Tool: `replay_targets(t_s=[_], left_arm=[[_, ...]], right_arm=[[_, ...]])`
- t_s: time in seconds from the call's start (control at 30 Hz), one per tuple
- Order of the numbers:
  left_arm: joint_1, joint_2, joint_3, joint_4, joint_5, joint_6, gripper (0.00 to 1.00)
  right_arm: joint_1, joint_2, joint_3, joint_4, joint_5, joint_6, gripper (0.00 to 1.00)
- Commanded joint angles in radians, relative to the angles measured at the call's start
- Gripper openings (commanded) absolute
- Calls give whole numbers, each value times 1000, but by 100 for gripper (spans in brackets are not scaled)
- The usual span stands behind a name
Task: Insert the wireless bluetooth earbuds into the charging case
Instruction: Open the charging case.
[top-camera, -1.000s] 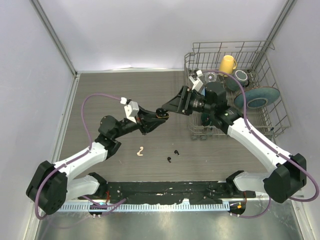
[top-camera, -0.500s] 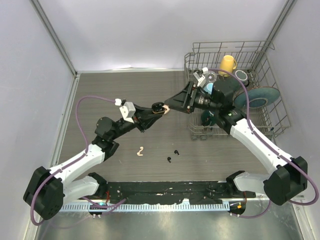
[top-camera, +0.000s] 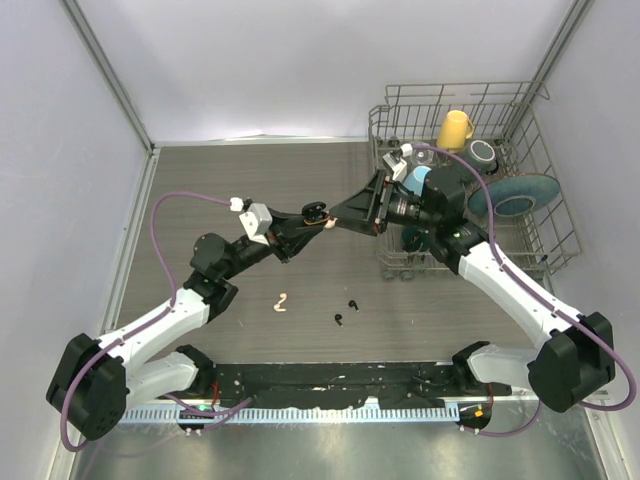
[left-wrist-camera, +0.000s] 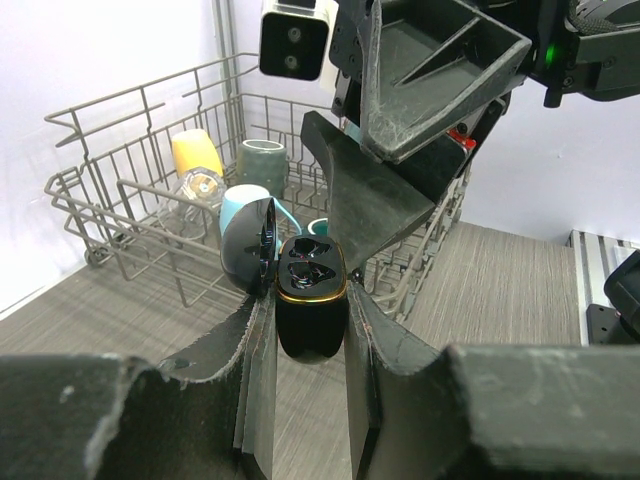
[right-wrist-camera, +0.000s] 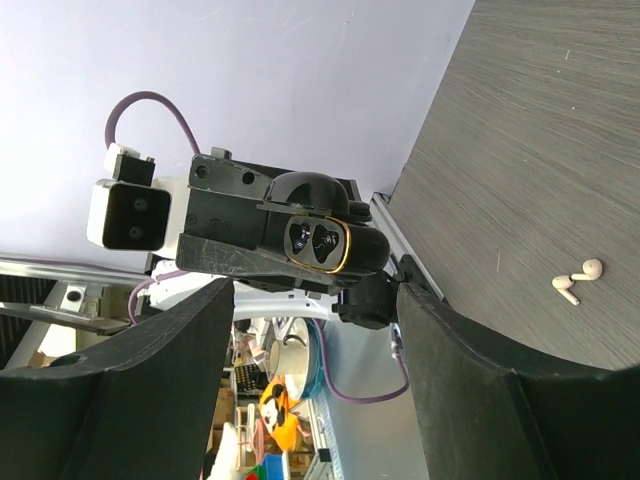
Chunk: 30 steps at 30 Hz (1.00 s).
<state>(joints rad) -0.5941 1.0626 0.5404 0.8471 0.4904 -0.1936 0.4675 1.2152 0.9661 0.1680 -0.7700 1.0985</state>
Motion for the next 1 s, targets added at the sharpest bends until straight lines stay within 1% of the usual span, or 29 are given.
replay_targets(t_s=[0.0, 0.37, 0.53, 0.6, 0.67, 0.7, 0.77, 0.8, 0.87, 0.9, 0.97], left_arm=[[-3, -7, 53, 29, 4, 31, 0], [-4, 13, 67, 33, 23, 34, 0], [-4, 19, 67, 38, 25, 39, 0], [-4, 23, 67, 38, 25, 43, 0], [-4, 27, 69, 37, 30, 45, 0], [-4, 27, 72, 37, 31, 45, 0], [-4, 28, 75, 38, 36, 42, 0], [-4, 30, 75, 38, 36, 42, 0], [-4, 30, 75, 38, 36, 42, 0], [-4, 30, 73, 37, 37, 40, 0], [-4, 31, 73, 37, 36, 33, 2]], right_arm=[[0, 6, -6, 67, -18, 33, 72], [25, 75, -7, 143, -20, 95, 68], [42, 107, -9, 172, -23, 123, 63], [51, 113, -10, 185, -26, 130, 56], [57, 125, -9, 198, -29, 144, 54], [57, 129, -10, 205, -31, 147, 49], [60, 136, -13, 231, -40, 159, 46], [62, 139, -18, 238, -41, 170, 39], [62, 141, -21, 267, -49, 182, 32], [63, 139, -24, 277, -51, 193, 26], [65, 138, -26, 292, -58, 198, 19]])
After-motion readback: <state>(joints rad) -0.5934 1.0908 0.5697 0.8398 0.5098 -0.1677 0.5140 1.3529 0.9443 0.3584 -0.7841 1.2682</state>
